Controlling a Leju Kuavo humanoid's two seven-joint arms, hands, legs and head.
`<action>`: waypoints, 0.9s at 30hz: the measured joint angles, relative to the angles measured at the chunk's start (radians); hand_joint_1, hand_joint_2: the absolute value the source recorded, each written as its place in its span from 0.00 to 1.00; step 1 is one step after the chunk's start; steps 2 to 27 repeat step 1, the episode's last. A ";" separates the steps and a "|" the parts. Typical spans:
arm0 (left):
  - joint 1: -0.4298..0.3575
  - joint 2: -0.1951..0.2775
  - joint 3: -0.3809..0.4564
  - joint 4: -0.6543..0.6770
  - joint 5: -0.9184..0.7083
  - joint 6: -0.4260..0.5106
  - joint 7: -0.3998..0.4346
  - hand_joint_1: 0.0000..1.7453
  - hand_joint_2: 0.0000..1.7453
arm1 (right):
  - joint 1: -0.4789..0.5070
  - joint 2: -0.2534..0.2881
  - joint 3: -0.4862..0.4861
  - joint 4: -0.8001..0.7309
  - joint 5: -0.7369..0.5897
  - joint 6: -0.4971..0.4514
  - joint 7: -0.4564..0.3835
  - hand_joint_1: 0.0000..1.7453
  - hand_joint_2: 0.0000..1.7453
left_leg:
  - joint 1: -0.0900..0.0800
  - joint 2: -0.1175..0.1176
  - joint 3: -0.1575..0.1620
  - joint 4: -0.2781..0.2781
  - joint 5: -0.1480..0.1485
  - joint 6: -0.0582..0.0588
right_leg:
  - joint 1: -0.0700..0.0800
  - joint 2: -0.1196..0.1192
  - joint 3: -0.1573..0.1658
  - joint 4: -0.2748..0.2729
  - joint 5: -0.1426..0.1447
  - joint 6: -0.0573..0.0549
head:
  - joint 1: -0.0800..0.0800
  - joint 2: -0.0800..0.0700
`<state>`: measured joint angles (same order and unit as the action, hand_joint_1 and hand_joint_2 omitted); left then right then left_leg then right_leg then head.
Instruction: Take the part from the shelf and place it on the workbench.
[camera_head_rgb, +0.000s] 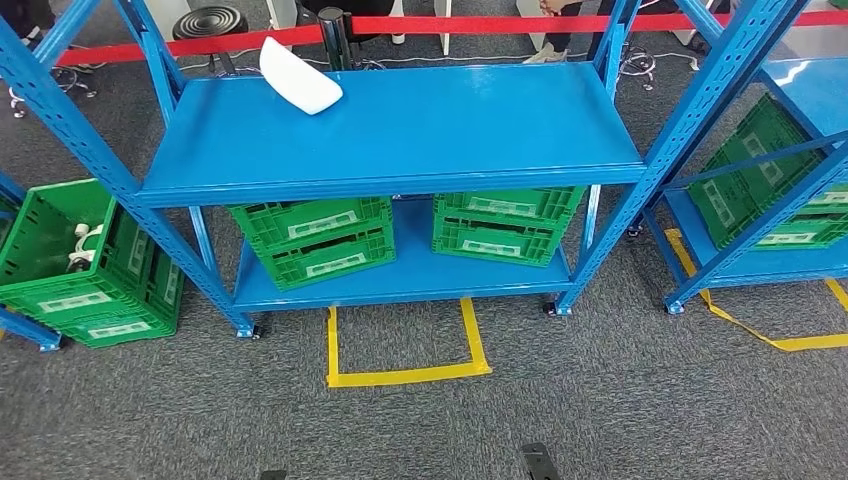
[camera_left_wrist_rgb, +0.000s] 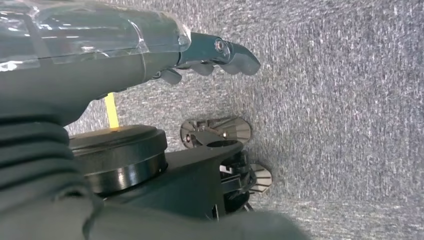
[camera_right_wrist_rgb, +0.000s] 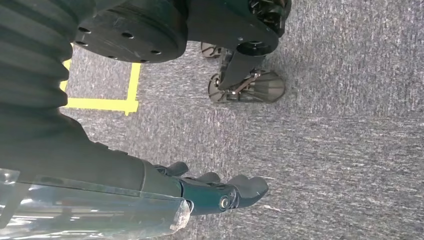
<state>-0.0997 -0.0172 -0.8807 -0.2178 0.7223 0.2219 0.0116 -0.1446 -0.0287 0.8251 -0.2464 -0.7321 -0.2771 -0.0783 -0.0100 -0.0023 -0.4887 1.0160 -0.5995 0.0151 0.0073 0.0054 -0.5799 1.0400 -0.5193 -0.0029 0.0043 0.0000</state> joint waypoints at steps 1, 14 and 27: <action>0.000 0.000 0.000 0.000 -0.002 0.002 0.000 0.00 1.00 | 0.000 0.000 0.000 0.000 -0.001 -0.001 0.003 0.00 1.00 | 0.000 0.000 0.000 0.000 0.000 0.000 | 0.000 0.000 0.000 0.000 0.000 0.000 | 0.000 0.000; 0.000 0.000 0.000 0.000 -0.002 0.002 0.000 0.00 1.00 | 0.000 0.000 0.000 0.000 -0.001 -0.001 0.003 0.00 1.00 | 0.000 0.000 0.000 0.000 0.000 0.000 | 0.000 0.000 0.000 0.000 0.000 0.000 | 0.000 0.000; 0.000 0.000 0.000 0.000 -0.002 0.002 0.000 0.00 1.00 | 0.000 0.000 0.000 0.000 -0.001 -0.001 0.003 0.00 1.00 | 0.000 0.000 0.000 0.000 0.000 0.000 | 0.000 0.000 0.000 0.000 0.000 0.000 | 0.000 0.000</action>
